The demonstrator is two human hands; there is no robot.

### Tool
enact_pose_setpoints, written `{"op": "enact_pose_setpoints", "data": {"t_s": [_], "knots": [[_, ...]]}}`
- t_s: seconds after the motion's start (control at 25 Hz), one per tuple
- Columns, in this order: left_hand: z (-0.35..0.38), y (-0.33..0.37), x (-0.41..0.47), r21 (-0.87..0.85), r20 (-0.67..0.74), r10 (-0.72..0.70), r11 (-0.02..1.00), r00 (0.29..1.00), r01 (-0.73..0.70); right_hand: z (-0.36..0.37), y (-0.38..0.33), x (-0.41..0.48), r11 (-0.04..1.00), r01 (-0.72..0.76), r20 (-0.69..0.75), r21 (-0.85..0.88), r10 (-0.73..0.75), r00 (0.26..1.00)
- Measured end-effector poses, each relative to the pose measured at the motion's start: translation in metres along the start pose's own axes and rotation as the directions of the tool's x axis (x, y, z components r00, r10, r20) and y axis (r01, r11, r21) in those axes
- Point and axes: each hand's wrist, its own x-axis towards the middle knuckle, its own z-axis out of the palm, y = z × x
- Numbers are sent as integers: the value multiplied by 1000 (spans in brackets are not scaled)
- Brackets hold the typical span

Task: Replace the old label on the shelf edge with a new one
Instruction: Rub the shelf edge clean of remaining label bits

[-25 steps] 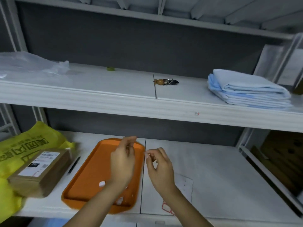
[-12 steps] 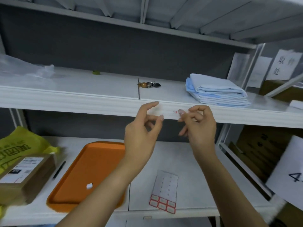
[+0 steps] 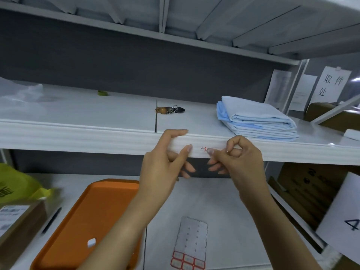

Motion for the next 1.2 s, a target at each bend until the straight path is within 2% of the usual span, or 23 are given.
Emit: {"op": "enact_pose_setpoints", "data": {"t_s": [0.36,0.52,0.76,1.0,1.2], "knots": [[9,-15,10,-82,0,68,994,998,-68,4,-5,13,988,-25,-2,-154,25,1000],[6,-16,8,-62,0,76,995,997,-76,-2,-9,11,983,-23,57,-184,34,998],[7,-17,8,-16,-16,85,996,996,-85,-2,-10,10,992,-66,50,-108,72,996],[9,-19,9,-16,-24,107,994,994,-107,2,-6,9,993,-22,6,-120,23,1000],[7,-19,8,27,-23,93,995,995,-92,-2,-13,11,989,-61,61,-134,70,996]]}}
